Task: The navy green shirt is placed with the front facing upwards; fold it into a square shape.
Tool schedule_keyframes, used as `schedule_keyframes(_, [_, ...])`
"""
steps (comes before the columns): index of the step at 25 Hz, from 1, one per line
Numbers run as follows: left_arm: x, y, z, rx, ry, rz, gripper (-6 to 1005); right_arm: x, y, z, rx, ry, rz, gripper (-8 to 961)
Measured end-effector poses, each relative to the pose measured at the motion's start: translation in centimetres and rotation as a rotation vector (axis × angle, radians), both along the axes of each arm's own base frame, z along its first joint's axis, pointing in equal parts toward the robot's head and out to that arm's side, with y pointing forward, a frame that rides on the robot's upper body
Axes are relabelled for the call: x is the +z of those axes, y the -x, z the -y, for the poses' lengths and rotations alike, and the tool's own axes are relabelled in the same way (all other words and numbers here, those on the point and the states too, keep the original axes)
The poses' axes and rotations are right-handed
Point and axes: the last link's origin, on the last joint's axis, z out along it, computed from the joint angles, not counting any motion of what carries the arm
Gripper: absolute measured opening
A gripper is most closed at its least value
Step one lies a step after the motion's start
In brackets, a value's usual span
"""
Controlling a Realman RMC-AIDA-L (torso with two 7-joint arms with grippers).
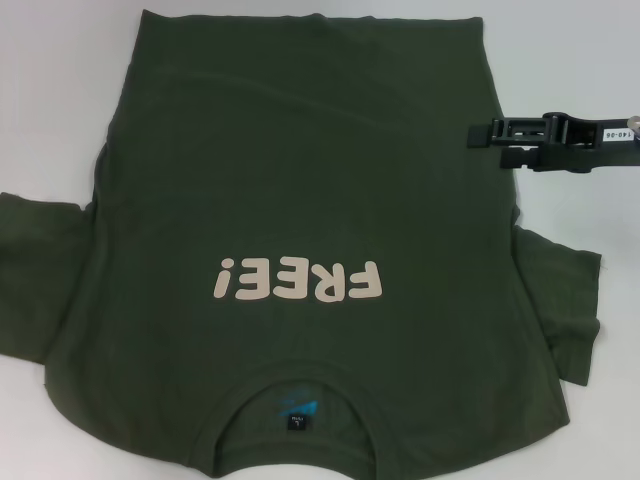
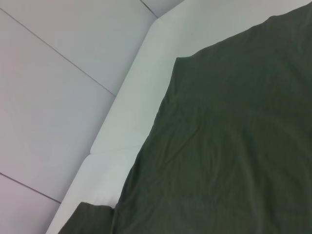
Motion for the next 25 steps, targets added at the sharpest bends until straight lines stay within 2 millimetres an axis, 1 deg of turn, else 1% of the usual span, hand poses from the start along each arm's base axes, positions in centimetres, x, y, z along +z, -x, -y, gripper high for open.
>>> schedule_keyframes(4, [0.8, -0.6, -0.8, -0.012, 0.017, -0.058, 7, 0.0, 0.0, 0.0, 0.0, 0.0, 0.0, 939])
schedule_keyframes(9, [1.5, -1.1, -1.3, -0.025, 0.009, -0.074, 7, 0.0, 0.0, 0.0, -0.001, -0.001, -0.001, 938])
schedule_keyframes(12, [1.4, -1.5, -1.3, -0.03, 0.026, -0.072, 7, 0.0, 0.0, 0.0, -0.001, -0.002, -0.001, 938])
schedule_keyframes(14, [0.8, -2.1, -1.3, -0.033, 0.058, -0.06, 6, 0.0, 0.0, 0.0, -0.001, -0.003, -0.001, 938])
schedule_keyframes(15, [0.3, -2.8, -1.4, -0.028, 0.082, -0.04, 6, 0.0, 0.0, 0.0, -0.001, -0.003, -0.001, 938])
schedule_keyframes(16, [0.3, -2.8, -1.4, -0.028, 0.082, -0.04, 6, 0.0, 0.0, 0.0, -0.001, -0.003, 0.0, 938])
schedule_keyframes(18, [0.0, -3.6, -1.6, -0.014, 0.097, -0.021, 5, 0.0, 0.0, 0.0, -0.001, -0.003, 0.0, 938])
schedule_keyframes(25, [1.5, -6.5, -2.2, -0.005, 0.096, -0.021, 6, 0.0, 0.0, 0.0, -0.001, -0.003, 0.0, 938])
